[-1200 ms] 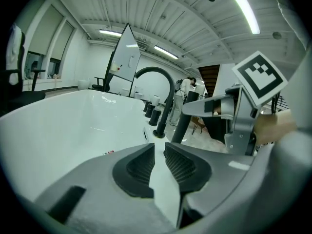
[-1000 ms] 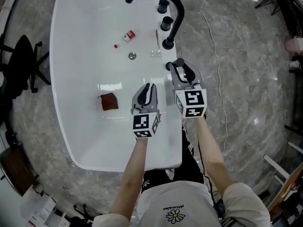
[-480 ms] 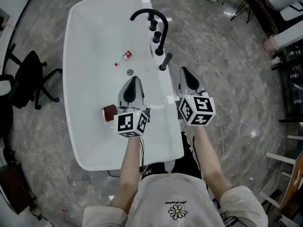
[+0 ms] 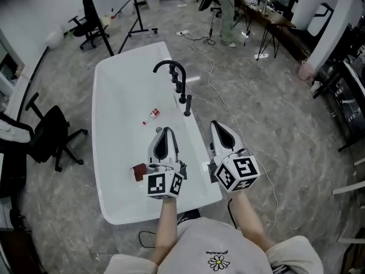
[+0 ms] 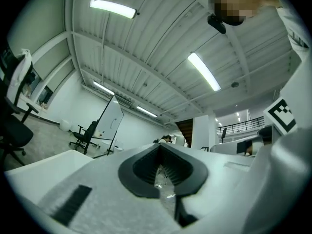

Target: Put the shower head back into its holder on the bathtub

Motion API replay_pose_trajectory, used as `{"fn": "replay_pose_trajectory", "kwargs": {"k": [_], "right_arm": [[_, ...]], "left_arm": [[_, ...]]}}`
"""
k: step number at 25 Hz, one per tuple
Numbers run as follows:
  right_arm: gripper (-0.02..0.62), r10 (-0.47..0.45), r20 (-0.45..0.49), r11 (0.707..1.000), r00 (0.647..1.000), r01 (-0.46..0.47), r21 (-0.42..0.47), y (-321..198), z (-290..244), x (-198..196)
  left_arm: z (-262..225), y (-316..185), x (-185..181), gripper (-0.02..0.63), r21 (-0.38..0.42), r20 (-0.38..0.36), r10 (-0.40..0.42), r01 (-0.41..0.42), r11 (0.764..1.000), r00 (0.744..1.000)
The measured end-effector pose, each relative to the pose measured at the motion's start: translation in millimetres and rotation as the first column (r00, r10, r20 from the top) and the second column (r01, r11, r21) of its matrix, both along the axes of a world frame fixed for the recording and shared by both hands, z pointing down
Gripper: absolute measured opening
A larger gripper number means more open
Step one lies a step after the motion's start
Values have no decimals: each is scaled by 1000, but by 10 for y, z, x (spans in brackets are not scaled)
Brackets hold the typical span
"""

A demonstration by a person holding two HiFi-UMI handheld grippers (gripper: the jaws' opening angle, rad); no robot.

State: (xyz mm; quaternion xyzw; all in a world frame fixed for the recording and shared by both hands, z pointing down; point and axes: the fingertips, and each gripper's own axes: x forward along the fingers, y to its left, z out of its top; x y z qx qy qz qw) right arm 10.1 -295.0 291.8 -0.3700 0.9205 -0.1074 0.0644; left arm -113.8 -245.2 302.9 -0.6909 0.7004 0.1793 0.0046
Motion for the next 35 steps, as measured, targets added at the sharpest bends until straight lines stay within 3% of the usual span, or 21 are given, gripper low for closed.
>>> {"fn": "replay_pose_trajectory", "kwargs": {"k": [6,10,14,19,25,35], "right_arm": [[3,-25,79,999,997,28,-40,947,-83,487],[2,-72,100,995,992,78,-63,1436,-6,683],[2,-96,122,991,988,106,-77,1805,54,652],[2,-136,81,989,987,140,-46,2146,39,518],[2,-151,65,987,986,154,-38,2386,-4,304],[2,-227,34,974,973,228,-13,2843,-84,-260]], "left_arm": [[-195,831,646,-2,-20,68,14,-12,1000,998],[-131,1327,879,-2,-49,83,8,-4,999,997],[-130,1663,931,-2,-63,112,4,3,998,994],[-174,1864,1034,-2,-58,158,44,-36,998,986],[-277,2120,875,-2,-42,170,55,-48,998,984],[-371,2541,378,-2,-23,158,-1,5,1000,987]]}}
